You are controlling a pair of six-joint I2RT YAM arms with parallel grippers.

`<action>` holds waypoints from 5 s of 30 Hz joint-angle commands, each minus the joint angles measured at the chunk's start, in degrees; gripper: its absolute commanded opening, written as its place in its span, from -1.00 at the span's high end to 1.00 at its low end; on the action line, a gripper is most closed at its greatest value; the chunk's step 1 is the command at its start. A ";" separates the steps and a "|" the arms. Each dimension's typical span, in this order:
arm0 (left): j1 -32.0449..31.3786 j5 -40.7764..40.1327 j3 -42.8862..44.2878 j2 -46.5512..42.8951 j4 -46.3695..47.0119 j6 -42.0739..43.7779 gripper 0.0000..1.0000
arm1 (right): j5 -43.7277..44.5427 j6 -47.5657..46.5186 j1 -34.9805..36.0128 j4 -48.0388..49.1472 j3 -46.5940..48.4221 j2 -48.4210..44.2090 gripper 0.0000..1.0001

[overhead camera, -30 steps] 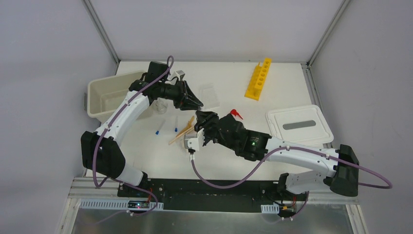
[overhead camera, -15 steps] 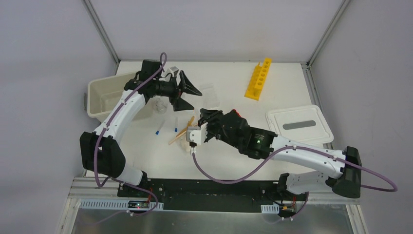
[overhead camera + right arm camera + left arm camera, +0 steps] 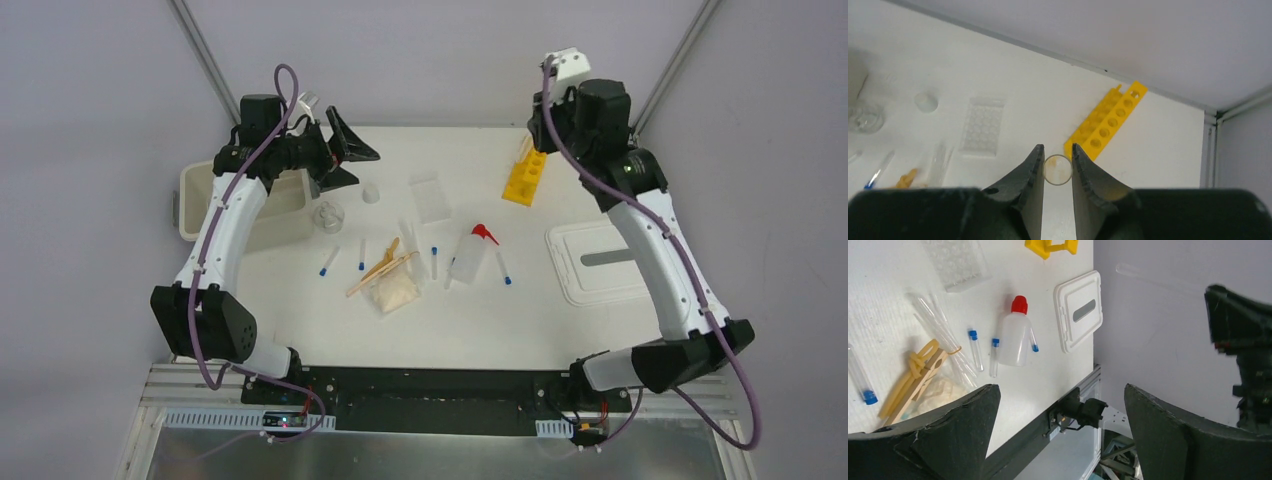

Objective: Organize the chemistry lab equipment

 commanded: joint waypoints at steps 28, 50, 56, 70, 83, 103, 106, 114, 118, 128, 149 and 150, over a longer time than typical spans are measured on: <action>-1.17 -4.03 0.31 -2.82 -1.59 7.14 -0.98 | -3.08 16.81 -22.56 8.86 6.03 21.80 1.00; -1.24 -4.54 -0.46 -1.85 -1.55 7.54 -0.98 | -5.10 16.68 -22.41 8.58 6.82 24.79 1.00; -1.22 -4.66 -0.44 -1.76 -1.55 7.61 -0.98 | -5.40 17.13 -22.32 8.69 7.61 25.89 1.00; -1.23 -5.04 -0.31 -1.44 -1.55 8.13 -0.98 | -3.42 11.39 -21.97 5.15 9.54 31.19 1.00; -1.26 -6.21 -1.24 -1.48 -1.55 9.35 -0.98 | -5.40 6.02 -23.69 4.18 8.97 32.72 1.00; -1.22 -7.50 -0.54 0.00 -1.65 9.13 -0.98 | -14.32 -0.87 -36.00 1.68 17.34 38.36 1.00; -1.23 -7.48 -0.63 0.00 -1.64 9.21 -0.98 | -14.97 -0.99 -36.55 1.31 17.41 38.57 1.00; -1.17 -7.64 -1.20 -0.30 -1.91 9.40 -0.98 | -14.81 -0.12 -36.65 1.46 16.02 38.34 1.00; -1.22 -7.63 -1.76 -0.60 -1.91 9.57 -0.98 | -12.84 0.88 -36.65 4.76 13.27 37.17 0.94; -1.22 -7.68 -1.95 -0.62 -2.33 10.38 -0.98 | -12.83 3.13 -36.65 8.50 8.20 33.96 0.34; -1.62 -13.78 2.42 -2.76 -11.20 27.81 -0.98 | -19.14 6.91 -36.54 -4.63 20.58 23.65 -0.99; -2.00 -14.74 2.89 -2.74 -12.22 29.44 -0.98 | -20.13 6.91 -36.56 -6.32 20.99 22.70 -0.99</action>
